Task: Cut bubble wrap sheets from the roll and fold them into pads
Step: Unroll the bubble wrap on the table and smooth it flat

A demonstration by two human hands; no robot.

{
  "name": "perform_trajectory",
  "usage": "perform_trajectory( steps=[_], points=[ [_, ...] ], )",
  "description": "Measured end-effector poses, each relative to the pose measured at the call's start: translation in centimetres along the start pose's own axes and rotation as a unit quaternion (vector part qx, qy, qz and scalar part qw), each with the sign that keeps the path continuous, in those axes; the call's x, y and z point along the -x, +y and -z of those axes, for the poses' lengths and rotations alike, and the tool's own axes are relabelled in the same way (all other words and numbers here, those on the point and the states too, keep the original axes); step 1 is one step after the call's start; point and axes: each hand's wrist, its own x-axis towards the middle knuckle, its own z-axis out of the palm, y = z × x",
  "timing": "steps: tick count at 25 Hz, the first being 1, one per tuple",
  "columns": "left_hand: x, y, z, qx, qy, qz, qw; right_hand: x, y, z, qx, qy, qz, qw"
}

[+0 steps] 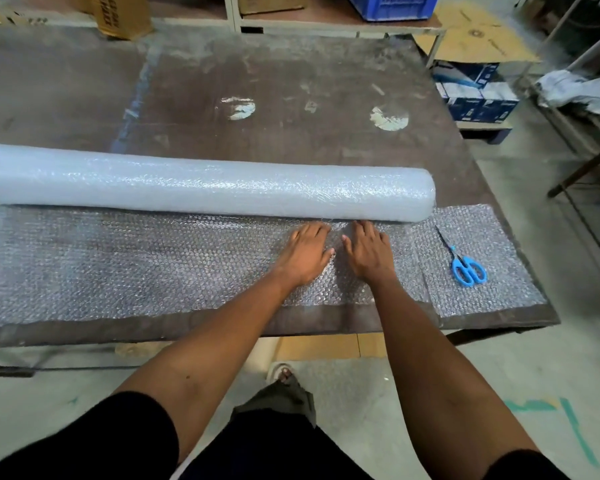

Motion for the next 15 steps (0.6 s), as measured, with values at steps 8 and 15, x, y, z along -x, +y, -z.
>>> perform_trajectory(
  steps=[8,15],
  points=[
    [-5.9,-0.5,-2.5,-0.048,0.003,0.03,0.998,-2.9,2.3,0.3,-0.004,-0.073,0.027,0.997],
    [-6.9,-1.9,-2.2,-0.057,-0.088,0.066,0.992,-4.8,3.5,0.0,0.053,-0.082,0.03,0.995]
  ],
)
